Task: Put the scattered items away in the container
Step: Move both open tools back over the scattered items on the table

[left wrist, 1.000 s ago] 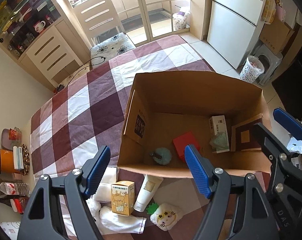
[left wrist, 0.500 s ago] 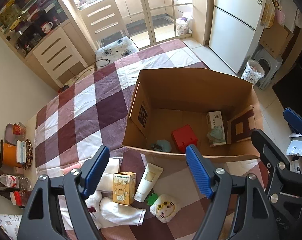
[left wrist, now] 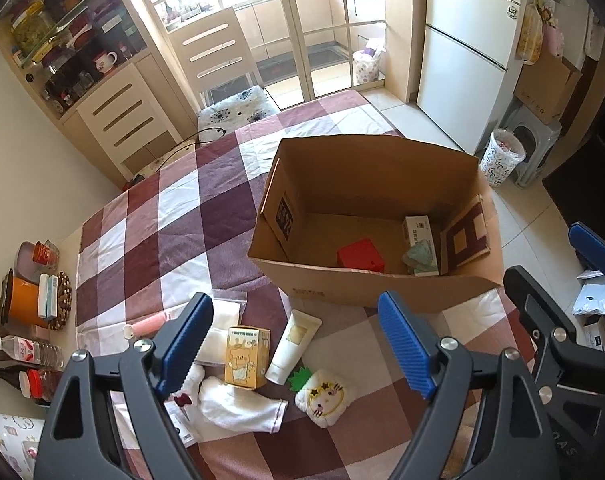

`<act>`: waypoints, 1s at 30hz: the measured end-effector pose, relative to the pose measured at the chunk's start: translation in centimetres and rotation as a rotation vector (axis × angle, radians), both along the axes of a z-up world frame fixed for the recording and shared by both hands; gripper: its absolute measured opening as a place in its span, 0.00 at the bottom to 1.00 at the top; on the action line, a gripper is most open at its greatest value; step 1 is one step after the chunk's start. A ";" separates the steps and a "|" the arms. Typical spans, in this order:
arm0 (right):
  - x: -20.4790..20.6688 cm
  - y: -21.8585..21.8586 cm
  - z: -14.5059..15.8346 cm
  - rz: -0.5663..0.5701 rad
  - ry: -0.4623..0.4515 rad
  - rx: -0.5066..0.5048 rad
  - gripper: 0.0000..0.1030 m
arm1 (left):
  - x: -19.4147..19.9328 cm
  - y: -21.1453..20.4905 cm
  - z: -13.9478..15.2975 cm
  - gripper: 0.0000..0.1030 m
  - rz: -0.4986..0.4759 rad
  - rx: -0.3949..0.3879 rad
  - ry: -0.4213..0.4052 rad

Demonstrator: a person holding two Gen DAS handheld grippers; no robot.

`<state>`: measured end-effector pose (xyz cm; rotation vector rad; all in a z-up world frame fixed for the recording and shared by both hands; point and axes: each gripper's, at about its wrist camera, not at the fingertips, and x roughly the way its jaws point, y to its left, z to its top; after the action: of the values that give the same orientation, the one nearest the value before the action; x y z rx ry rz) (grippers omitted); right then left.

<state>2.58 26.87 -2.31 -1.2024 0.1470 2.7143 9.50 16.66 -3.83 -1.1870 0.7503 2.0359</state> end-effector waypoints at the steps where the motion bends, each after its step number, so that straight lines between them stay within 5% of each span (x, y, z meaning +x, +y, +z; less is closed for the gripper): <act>1: 0.3 0.0 0.0 0.002 0.000 0.000 0.81 | 0.3 -0.2 0.1 0.83 -0.001 0.001 0.001; 13: 2.2 -2.5 -0.1 0.055 -0.008 0.006 0.81 | 1.5 -3.5 -0.1 0.84 0.033 -0.011 -0.003; 30: 1.4 -10.2 -5.2 0.264 -0.124 0.003 0.81 | -1.4 -11.2 -5.6 0.84 0.204 -0.118 -0.094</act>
<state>4.00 16.65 -7.54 -1.4801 -0.0353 2.8443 8.13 5.47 -9.43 -1.4682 0.7381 2.1057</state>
